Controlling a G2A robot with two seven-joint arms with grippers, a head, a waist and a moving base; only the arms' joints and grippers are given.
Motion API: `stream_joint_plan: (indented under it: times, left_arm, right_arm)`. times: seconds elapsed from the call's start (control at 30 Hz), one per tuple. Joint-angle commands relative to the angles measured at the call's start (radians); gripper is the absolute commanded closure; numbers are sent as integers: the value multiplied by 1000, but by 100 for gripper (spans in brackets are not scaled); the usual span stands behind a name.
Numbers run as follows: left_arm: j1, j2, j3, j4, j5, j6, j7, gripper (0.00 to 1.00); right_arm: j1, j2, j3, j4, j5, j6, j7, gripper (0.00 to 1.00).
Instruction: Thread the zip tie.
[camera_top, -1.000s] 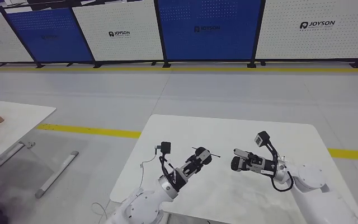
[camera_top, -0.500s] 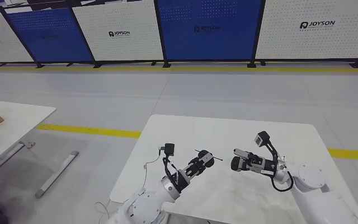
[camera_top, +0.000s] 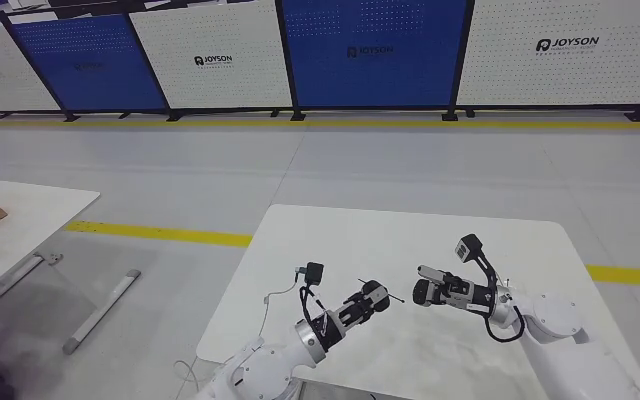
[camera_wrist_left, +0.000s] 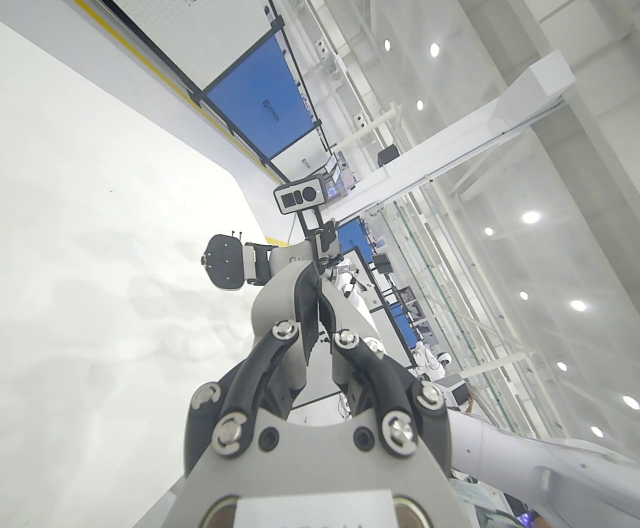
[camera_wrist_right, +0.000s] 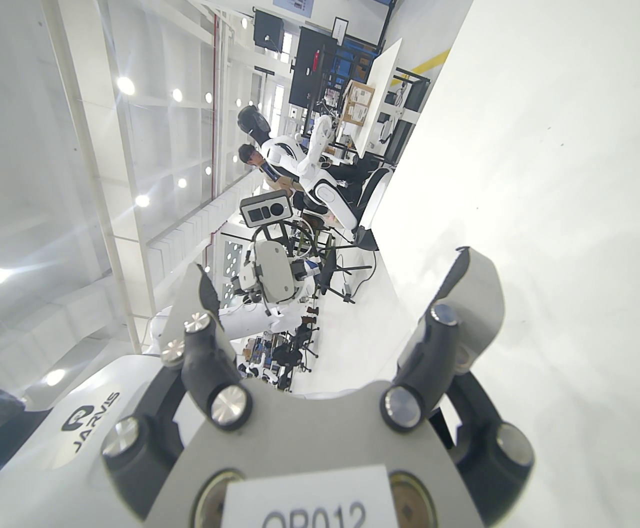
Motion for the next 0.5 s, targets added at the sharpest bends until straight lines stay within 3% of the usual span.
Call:
stream_joint_plan:
  times: [0.0, 0.13, 0.23, 0.47]
  left_arm:
    - [-2, -2, 4, 0, 13, -2, 26, 100]
    - [5, -6, 4, -14, -26, -62, 59, 100]
    - [21, -2, -12, -37, -82, -120, 22, 100]
    - [37, 3, -35, -47, -70, -117, 5, 100]
  right_arm:
    - [0, 0, 0, 0, 0, 0, 0, 0]
    - [0, 0, 0, 0, 0, 0, 0, 0]
    - [0, 0, 0, 0, 0, 0, 0, 0]
    - [0, 0, 0, 0, 0, 0, 0, 0]
